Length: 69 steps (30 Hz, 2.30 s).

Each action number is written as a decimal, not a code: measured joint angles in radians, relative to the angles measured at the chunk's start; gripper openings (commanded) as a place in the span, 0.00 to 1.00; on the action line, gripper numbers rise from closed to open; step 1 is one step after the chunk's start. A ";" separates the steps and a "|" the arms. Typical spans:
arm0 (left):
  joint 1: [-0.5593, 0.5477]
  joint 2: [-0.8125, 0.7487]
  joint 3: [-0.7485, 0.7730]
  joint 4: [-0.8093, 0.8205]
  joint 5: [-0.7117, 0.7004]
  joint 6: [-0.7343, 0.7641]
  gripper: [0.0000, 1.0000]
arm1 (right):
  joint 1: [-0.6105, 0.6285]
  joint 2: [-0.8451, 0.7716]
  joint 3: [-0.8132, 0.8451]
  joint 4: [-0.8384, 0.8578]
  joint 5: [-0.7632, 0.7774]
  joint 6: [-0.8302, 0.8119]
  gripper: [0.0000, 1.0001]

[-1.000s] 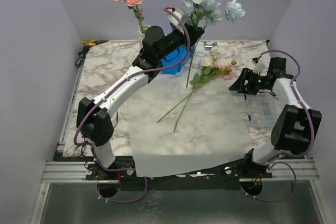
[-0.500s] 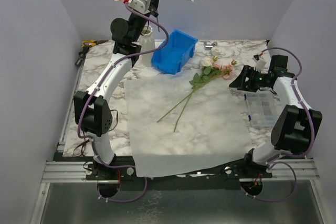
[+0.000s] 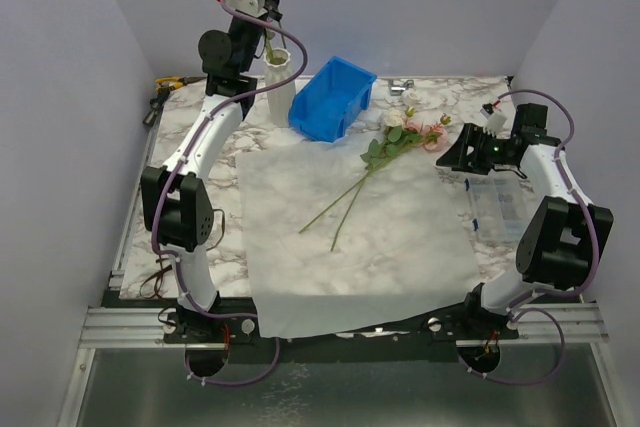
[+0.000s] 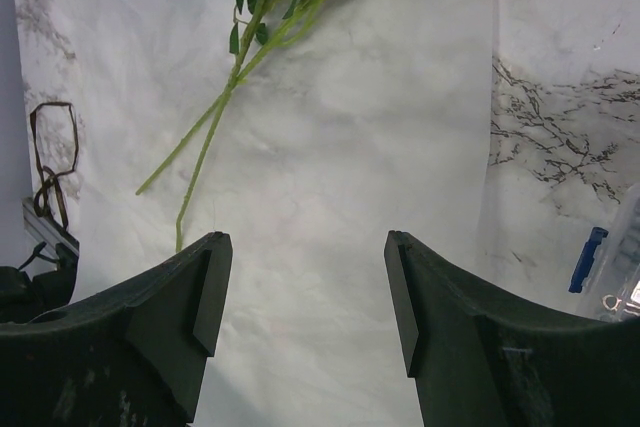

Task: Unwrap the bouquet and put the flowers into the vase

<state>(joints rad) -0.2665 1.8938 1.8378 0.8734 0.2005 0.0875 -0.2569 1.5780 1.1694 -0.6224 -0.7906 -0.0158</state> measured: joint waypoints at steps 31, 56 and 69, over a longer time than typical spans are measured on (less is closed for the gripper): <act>0.060 0.116 -0.125 -0.167 -0.073 -0.131 0.22 | 0.000 0.032 0.019 0.000 0.000 0.008 0.72; 0.060 -0.026 -0.115 -0.778 -0.076 -0.204 0.69 | 0.000 0.046 0.019 0.000 -0.001 0.008 0.72; 0.060 -0.147 -0.211 -1.037 -0.037 -0.200 0.95 | 0.000 0.062 0.019 0.002 -0.009 0.034 0.72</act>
<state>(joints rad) -0.2070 1.7466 1.6268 -0.1638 0.1631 -0.1123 -0.2569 1.6402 1.1881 -0.6205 -0.7998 0.0185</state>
